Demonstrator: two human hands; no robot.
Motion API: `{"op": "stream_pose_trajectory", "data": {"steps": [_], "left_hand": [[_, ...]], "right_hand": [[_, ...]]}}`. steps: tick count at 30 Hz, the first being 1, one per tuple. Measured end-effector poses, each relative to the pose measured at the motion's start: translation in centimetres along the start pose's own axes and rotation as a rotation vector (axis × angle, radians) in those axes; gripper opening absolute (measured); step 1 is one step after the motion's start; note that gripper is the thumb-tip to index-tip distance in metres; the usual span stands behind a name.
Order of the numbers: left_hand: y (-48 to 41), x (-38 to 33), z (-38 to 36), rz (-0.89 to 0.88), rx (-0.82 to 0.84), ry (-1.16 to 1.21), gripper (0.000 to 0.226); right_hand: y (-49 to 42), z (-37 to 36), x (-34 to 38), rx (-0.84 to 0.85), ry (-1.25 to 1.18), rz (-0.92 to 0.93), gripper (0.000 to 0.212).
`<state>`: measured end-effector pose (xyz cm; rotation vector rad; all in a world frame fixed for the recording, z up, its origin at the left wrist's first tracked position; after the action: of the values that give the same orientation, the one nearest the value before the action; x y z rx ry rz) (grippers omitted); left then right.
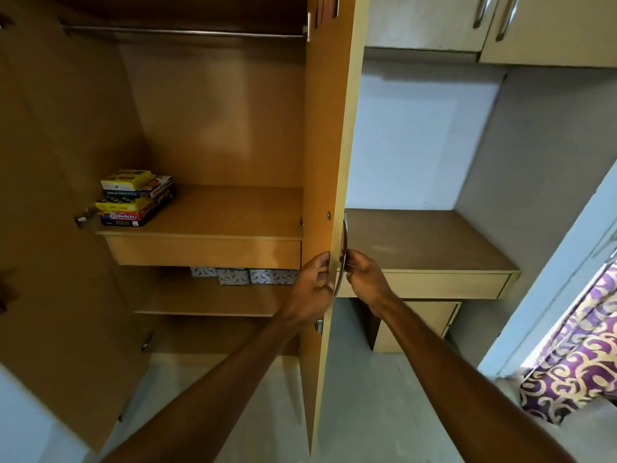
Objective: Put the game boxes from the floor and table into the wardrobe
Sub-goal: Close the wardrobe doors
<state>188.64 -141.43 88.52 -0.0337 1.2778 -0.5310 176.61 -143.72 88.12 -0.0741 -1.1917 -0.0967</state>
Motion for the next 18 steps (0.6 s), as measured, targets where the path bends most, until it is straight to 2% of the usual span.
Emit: {"op": "stream_pose_trajectory", "data": {"steps": [7,11,15,18], "left_hand": [[2.5,3.0,7.4,-0.01,-0.092,0.028,0.063],[3.0,5.4,15.3,0.008,-0.178,0.005,0.061],[1.7,8.4,23.0,0.027,-0.25,-0.031,0.06],[-0.4,10.9,28.8,0.046,-0.296,-0.026,0.058]], "right_hand": [[-2.2,-6.2,0.6,0.055,-0.001,0.052,0.034],[-5.2,-13.3,2.1,0.131,-0.093,0.026,0.033],[-8.6,-20.0,5.0,0.193,-0.079,0.039,0.033],[-11.9,-24.8,7.4,0.18,-0.028,0.065,0.03]]}}
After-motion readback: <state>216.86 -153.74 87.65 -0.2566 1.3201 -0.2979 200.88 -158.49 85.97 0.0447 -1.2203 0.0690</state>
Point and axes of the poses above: each hand's wrist, its own y-axis away from the middle knuckle, its own z-axis out of the back of the hand, x = y × z, the point moved 9 cm from there along -y, towards the middle knuckle, and after that the axes turned 9 degrees about -z, right-handed, at the moved point
